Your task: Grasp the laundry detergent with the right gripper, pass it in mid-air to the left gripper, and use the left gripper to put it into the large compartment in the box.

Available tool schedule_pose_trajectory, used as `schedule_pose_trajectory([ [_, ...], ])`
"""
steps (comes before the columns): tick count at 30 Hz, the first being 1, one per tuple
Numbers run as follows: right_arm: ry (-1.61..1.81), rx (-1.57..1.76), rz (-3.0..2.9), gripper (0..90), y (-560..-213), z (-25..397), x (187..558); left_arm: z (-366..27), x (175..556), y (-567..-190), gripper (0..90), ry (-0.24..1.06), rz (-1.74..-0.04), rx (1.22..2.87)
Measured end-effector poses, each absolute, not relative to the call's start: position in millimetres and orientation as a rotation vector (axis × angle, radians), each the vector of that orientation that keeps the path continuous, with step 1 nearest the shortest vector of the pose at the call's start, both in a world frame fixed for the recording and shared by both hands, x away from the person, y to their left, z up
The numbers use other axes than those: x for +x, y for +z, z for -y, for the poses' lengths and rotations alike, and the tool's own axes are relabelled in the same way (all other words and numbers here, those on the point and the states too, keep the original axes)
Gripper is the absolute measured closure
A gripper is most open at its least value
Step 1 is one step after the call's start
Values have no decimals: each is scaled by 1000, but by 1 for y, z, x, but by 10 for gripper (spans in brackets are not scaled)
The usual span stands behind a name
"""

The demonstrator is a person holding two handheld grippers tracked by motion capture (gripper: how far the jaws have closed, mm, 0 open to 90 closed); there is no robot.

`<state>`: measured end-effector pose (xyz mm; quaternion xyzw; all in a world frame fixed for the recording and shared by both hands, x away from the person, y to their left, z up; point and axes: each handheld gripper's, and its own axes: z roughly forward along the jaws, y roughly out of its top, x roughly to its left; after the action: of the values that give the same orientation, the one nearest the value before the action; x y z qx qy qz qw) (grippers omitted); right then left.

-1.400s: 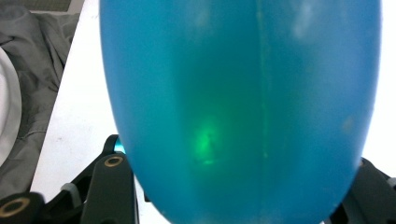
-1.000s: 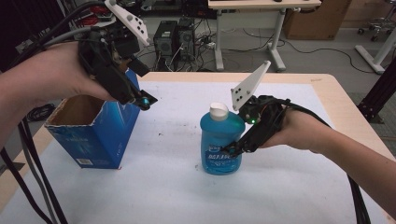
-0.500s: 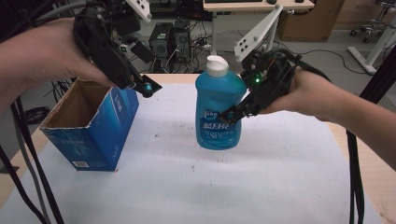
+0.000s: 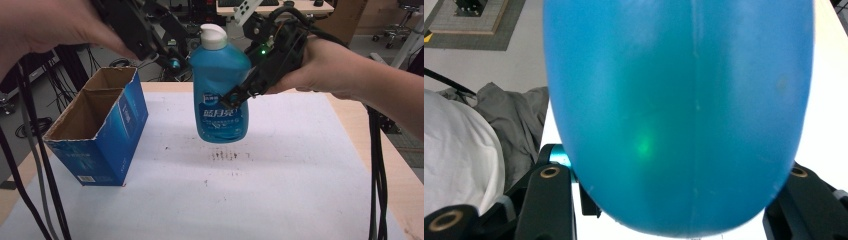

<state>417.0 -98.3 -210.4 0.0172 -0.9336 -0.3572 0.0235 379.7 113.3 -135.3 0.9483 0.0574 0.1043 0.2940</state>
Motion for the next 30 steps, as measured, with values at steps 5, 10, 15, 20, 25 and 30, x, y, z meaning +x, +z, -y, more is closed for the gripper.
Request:
schedule_pose_trajectory([
  [5, -1101, 74, 2891, 456, -204, 92, 416, -101, 382, -130, 182, 269, -94, 2570],
  [10, -1101, 82, 2885, 456, -201, 87, 415, -92, 384, -130, 181, 248, -61, 2606],
  [15, -1095, 87, 2883, 457, -202, 84, 415, -87, 386, -133, 182, 227, -40, 2645],
  [20, -1088, 84, 2888, 456, -203, 83, 415, -82, 387, -138, 183, 223, -37, 2685],
  [25, -1089, 80, 2886, 456, -204, 82, 416, -80, 389, -139, 186, 225, -37, 2695],
  [30, -1072, 78, 2891, 457, -206, 82, 417, -79, 389, -140, 188, 240, -41, 2703],
])
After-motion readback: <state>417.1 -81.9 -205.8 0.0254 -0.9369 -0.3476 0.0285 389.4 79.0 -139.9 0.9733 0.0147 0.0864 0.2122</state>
